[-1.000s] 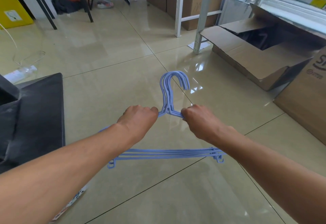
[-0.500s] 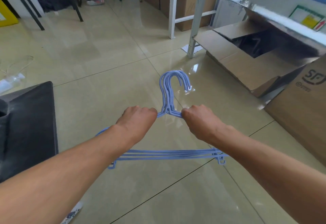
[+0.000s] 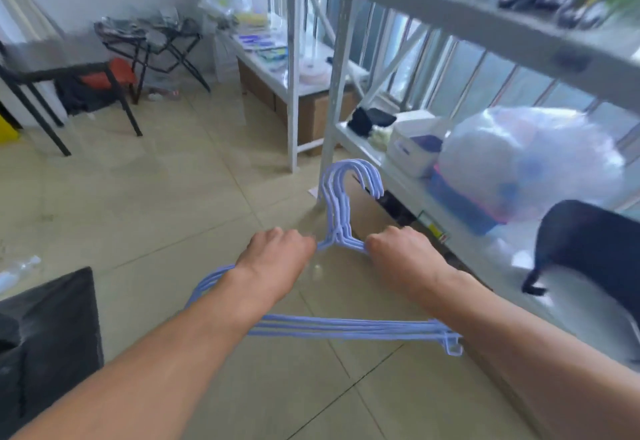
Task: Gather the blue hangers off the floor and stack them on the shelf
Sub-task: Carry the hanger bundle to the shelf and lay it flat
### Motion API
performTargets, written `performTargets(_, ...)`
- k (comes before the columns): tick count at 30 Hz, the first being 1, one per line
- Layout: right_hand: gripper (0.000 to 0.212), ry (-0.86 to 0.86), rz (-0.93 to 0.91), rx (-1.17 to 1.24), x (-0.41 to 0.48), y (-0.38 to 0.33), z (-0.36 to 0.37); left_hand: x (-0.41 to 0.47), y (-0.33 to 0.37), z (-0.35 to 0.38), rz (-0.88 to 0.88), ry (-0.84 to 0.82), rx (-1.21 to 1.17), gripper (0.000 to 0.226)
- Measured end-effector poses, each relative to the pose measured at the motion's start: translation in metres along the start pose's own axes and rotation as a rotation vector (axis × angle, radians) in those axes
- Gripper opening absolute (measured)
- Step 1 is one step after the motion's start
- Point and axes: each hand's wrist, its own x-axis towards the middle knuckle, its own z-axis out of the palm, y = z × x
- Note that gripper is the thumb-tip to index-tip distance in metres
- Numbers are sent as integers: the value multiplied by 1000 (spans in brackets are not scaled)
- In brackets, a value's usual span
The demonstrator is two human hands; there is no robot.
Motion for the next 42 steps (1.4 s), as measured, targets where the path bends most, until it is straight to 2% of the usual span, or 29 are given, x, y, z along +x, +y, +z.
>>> performTargets(7, 16, -11, 18, 59, -53, 70, -143, 22, 21, -162, 68, 9, 65, 41)
performTargets(11, 19, 55, 73, 89, -82, 114, -220, 39, 35, -252, 121, 37, 94, 36)
performTargets(19, 25, 92, 240, 53, -121, 217, -308, 114, 90, -389, 312, 101, 135, 42)
performTargets(23, 17, 107, 385, 101, -140, 273, -318, 170, 131, -425, 485, 59, 135, 37)
performTargets(26, 17, 91, 517, 167, -153, 312, -320, 213, 167, -446, 642, 35, 169, 41)
performTargets(34, 8, -50, 929, 290, -198, 395, -294, 305, 289, -463, 1038, 43, 154, 28)
performTargets(37, 4, -82, 1015, 354, -214, 422, -276, 321, 337, -457, 1102, -2, 167, 24)
performTargets(42, 16, -132, 1076, 428, -218, 457, -235, 344, 386, -435, 1115, -67, 177, 23)
